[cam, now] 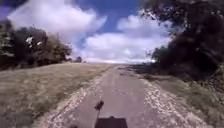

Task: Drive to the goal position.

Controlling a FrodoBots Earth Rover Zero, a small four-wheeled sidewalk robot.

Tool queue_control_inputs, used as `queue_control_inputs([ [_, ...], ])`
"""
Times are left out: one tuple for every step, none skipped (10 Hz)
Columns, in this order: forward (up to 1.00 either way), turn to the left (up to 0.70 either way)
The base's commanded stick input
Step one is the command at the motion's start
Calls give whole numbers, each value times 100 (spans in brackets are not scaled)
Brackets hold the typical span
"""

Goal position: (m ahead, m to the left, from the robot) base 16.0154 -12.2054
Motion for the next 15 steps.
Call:
queue_control_inputs([
  [100, -8],
  [100, -17],
  [100, -39],
  [100, -39],
  [100, -24],
  [100, -10],
  [100, 1],
  [100, 1],
  [100, 1],
  [100, 1],
  [100, 1],
  [100, 1],
  [100, 1],
  [100, 1],
  [100, 1],
])
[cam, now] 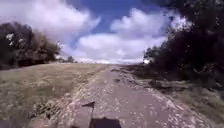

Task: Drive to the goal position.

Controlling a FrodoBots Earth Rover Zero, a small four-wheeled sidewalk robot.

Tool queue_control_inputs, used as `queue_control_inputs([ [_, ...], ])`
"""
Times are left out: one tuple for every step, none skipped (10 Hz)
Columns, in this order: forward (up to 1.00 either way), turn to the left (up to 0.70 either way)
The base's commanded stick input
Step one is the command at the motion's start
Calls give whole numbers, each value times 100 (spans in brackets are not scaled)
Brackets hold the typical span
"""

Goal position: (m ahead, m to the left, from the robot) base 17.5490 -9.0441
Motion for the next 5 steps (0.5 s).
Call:
queue_control_inputs([
  [100, 1],
  [100, 1],
  [100, 1],
  [100, 1],
  [100, 1],
])
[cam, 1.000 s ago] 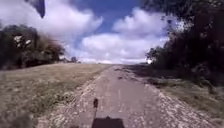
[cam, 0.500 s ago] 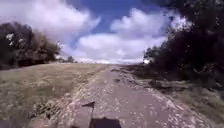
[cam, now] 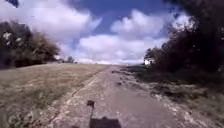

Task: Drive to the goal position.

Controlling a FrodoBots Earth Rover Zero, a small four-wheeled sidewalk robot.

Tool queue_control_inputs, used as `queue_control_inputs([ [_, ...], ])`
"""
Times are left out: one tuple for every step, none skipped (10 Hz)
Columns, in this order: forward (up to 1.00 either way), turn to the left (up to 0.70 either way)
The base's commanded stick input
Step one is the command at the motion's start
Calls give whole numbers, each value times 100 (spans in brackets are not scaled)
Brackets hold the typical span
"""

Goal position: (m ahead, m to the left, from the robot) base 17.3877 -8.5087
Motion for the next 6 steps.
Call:
queue_control_inputs([
  [100, 1],
  [100, 1],
  [100, 1],
  [100, 1],
  [100, 1],
  [100, -12],
])
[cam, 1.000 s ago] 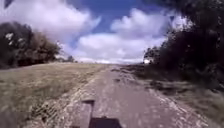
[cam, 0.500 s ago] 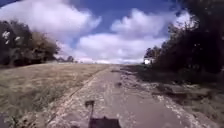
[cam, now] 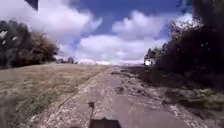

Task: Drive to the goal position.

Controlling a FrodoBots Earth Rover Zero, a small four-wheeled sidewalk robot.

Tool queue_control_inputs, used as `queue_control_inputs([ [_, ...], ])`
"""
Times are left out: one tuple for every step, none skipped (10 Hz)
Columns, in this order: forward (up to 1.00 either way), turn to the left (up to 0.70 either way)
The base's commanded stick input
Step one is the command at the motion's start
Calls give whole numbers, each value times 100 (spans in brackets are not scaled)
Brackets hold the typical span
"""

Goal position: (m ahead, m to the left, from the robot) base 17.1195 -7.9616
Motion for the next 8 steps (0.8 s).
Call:
queue_control_inputs([
  [100, -26],
  [100, -13],
  [100, -5],
  [100, 1],
  [100, 1],
  [100, 1],
  [100, 1],
  [100, 1],
])
